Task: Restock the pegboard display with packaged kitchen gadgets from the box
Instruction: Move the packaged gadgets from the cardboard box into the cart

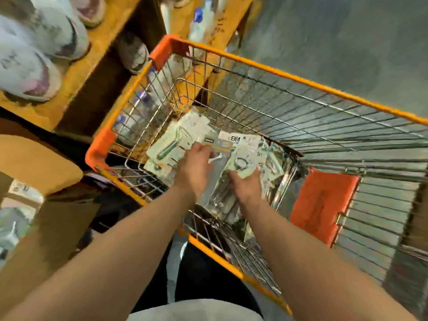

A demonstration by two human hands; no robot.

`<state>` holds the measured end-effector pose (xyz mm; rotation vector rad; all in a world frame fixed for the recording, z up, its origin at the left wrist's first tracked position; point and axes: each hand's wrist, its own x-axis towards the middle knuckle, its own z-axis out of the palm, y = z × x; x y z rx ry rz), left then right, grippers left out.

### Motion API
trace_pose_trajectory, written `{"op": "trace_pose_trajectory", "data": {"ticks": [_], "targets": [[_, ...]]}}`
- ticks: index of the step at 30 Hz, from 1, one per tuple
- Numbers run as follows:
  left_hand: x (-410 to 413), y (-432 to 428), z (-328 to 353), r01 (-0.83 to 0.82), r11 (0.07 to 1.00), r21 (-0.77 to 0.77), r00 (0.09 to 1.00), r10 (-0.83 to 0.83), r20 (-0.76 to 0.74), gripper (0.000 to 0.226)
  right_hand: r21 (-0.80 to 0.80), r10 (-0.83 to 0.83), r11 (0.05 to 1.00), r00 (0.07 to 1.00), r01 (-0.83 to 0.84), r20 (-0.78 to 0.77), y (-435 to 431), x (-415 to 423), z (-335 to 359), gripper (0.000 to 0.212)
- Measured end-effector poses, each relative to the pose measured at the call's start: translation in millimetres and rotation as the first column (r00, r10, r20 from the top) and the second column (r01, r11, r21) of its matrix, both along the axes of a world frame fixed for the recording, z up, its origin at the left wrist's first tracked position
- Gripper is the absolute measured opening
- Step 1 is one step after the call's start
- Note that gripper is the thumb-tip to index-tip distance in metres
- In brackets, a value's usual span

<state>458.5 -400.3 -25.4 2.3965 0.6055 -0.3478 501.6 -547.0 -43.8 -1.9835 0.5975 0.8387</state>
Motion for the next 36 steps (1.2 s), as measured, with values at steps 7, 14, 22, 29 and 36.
{"op": "trace_pose_trajectory", "data": {"ticks": [7,14,22,29,36], "targets": [[-2.3,28.2,25.2,-0.034,0.999,-0.021,0.999,0.035,0.037,0.025,-0.274,0.096,0.961,0.973,-0.035,0.211,26.8,-0.9,22.7,0.040],[-57.0,151.2,92.8,-0.301,0.954,-0.004,0.908,0.287,0.304,0.017,0.045,0.344,0.915,0.832,-0.401,0.435,175.0,-40.3,103.3,0.013],[-232.7,275.1,96.3,-0.713,0.701,0.007,0.662,0.671,0.332,0.019,0.031,0.622,0.668,0.580,-0.744,0.526,338.6,-173.0,121.9,0.014],[-434.2,307.6,31.7,-0.915,0.391,0.099,0.398,0.914,0.075,0.032,-0.021,0.880,0.363,0.335,-0.932,0.338,418.3,-318.6,65.1,0.018],[-544.7,304.4,-23.4,-0.964,0.202,0.172,0.167,0.967,-0.194,0.054,-0.069,0.992,0.091,0.084,-0.993,0.094,452.8,-411.9,-12.9,0.016]]}}
